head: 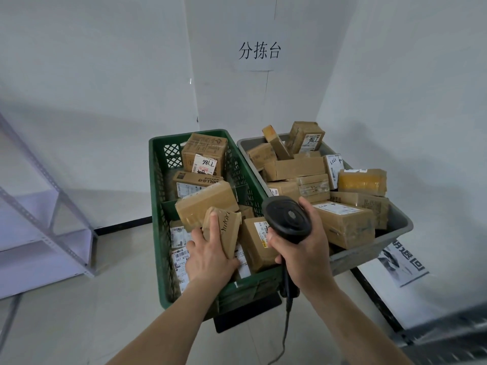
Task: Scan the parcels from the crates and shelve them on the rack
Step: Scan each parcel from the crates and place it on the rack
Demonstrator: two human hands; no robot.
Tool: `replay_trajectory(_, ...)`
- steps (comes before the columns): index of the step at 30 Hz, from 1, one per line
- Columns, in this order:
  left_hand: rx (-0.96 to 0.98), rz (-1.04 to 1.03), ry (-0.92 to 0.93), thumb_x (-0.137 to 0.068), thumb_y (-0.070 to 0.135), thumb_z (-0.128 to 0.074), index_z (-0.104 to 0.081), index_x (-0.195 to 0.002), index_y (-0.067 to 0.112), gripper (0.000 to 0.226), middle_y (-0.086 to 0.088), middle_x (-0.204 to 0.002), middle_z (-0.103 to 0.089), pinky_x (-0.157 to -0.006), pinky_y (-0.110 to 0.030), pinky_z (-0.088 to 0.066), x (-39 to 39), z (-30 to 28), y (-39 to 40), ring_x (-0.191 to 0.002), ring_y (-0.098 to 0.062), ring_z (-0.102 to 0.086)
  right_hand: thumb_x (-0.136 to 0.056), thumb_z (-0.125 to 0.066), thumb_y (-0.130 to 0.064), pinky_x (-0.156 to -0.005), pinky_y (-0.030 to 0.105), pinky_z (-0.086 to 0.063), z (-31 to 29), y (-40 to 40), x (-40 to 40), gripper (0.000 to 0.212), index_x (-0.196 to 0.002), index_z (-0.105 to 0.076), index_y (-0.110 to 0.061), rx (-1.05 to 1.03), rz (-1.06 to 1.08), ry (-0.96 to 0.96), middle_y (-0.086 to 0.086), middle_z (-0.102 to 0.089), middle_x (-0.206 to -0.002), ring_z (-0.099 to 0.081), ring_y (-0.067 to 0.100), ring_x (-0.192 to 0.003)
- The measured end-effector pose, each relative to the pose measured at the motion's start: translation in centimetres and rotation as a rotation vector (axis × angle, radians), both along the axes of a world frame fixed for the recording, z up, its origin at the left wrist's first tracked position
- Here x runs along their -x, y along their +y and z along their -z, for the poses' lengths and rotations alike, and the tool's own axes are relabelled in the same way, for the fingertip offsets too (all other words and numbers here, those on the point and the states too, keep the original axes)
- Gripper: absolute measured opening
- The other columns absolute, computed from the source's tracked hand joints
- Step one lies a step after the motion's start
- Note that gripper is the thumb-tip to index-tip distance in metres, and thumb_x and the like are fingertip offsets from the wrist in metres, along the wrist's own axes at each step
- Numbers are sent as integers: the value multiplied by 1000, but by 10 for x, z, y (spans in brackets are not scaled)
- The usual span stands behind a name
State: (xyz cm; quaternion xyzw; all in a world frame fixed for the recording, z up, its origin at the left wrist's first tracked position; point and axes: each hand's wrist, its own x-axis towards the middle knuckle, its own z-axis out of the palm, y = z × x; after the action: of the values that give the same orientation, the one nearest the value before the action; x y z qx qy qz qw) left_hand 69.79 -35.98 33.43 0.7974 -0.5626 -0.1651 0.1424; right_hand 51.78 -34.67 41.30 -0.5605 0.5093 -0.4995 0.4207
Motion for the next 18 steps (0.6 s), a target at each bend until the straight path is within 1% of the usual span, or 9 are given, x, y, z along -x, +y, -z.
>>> replay_trajectory(3, 11, -12, 21, -70, 56, -82, 27, -149, 47, 135, -11, -140, -23, -88, -49, -53, -8, 0, 8, -125, -36, -42, -76, -82, -19, -88, 53, -60, -4, 0, -2, 89, -148, -33, -35, 6, 14, 10, 0, -67, -121, -70, 29, -107)
replay_trajectory(5, -1, -13, 20, -67, 54, -84, 30, -148, 47, 140, -11, -137, -25, -87, -50, -53, -10, 0, 13, -123, -36, -43, -70, -80, -25, -88, 54, -60, -6, 0, -4, 88, -144, -33, -39, 12, 16, 13, 0, -68, -120, -70, 29, -106)
replay_trajectory(8, -38, -9, 32, -63, 50, -88, 36, -145, 45, 148, -11, -135, -27, -87, -50, -55, -11, 0, 16, -121, -36, -45, -70, -79, -25, -89, 55, -59, -7, 1, -4, 88, -144, -33, -39, 16, 0, 4, -2, -67, -120, -69, 30, -107)
replay_trajectory(10, -51, -9, 69, -65, 48, -87, 36, -144, 45, 147, -11, -136, -28, -87, -49, -55, -14, 0, 17, -121, -35, -46, -73, -80, -21, -89, 54, -59, -7, 3, -4, 87, -145, -34, -38, 22, -12, -6, -2, -67, -120, -69, 30, -106)
replay_trajectory(12, 9, -15, 137, -67, 51, -84, 30, -147, 45, 140, -8, -135, -31, -83, -46, -56, -18, -2, 20, -117, -32, -50, -80, -82, -9, -84, 48, -61, -7, 4, -1, 86, -147, -35, -35, 13, -16, -45, 0, -68, -119, -71, 30, -103)
replay_trajectory(13, 60, -18, 181, -66, 54, -84, 25, -149, 46, 137, -6, -136, -33, -81, -44, -56, -22, -5, 21, -115, -29, -52, -81, -81, -2, -76, 41, -62, -7, 5, 0, 87, -149, -34, -33, 6, -19, -69, 1, -68, -117, -72, 29, -99)
replay_trajectory(15, 162, -15, 282, -65, 51, -88, 13, -153, 46, 134, -3, -142, -33, -86, -44, -57, -30, -13, 19, -117, -25, -53, -82, -79, 3, -66, 29, -59, -9, 7, 3, 89, -152, -33, -29, 1, -24, -91, 1, -68, -116, -72, 27, -94)
replay_trajectory(16, 198, -11, 346, -64, 46, -90, 5, -155, 45, 131, -1, -145, -34, -92, -47, -56, -33, -18, 17, -121, -23, -52, -82, -79, 2, -68, 29, -59, -9, 8, 3, 90, -152, -33, -28, -1, -21, -90, 0, -68, -117, -72, 27, -96)
replay_trajectory(18, 249, 6, 512, -65, 37, -92, -10, -154, 43, 122, 2, -147, -39, -99, -50, -54, -39, -31, 9, -125, -21, -51, -82, -80, 1, -76, 38, -62, -9, 10, 2, 89, -151, -34, -30, -6, -9, -80, -6, -68, -118, -71, 27, -103)
